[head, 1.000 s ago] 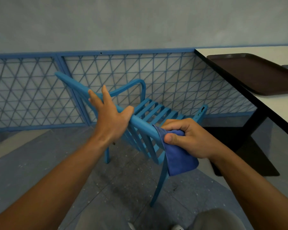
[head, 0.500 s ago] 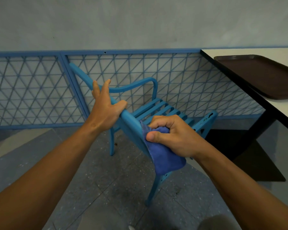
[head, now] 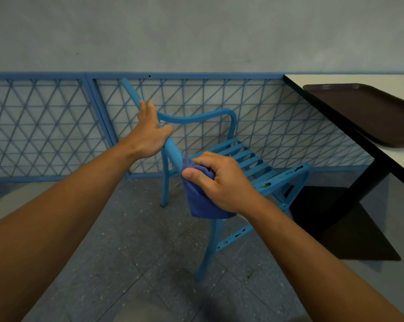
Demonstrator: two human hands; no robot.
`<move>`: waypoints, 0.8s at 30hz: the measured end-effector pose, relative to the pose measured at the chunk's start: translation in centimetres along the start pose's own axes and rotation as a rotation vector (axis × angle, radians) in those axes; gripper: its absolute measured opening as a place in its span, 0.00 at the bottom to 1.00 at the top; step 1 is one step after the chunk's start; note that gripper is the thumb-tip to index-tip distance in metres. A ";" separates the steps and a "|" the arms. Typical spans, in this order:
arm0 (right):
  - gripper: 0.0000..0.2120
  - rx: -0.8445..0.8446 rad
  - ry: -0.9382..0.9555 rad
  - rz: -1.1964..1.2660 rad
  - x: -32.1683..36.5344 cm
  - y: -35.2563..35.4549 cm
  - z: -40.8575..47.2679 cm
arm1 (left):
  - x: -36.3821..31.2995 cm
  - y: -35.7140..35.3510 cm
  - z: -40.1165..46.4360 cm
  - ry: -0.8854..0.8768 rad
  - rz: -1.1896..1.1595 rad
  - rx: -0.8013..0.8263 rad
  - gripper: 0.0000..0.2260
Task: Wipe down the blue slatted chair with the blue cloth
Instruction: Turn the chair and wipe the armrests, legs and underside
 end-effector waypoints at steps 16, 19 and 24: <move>0.13 -0.133 -0.003 -0.073 -0.3 -3.6 3.9 | 2.7 0.6 -1.9 0.017 -0.199 0.046 0.32; 0.12 -0.102 -0.003 -0.030 -0.8 -3.6 4.3 | 2.7 0.5 -1.3 -0.034 -0.213 0.038 0.07; 0.13 -0.029 -0.082 0.063 -2.6 -3.4 3.7 | 2.1 0.7 -0.9 -0.071 -0.224 0.060 0.13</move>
Point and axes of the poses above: each hand's wrist, its own z-axis towards the middle knuckle, its own y-axis out of the back of the hand, x = y × z, the point moved 6 cm from there along z, towards the middle knuckle, and after that the axes turned 2 degrees about y, right-handed, at the moved point
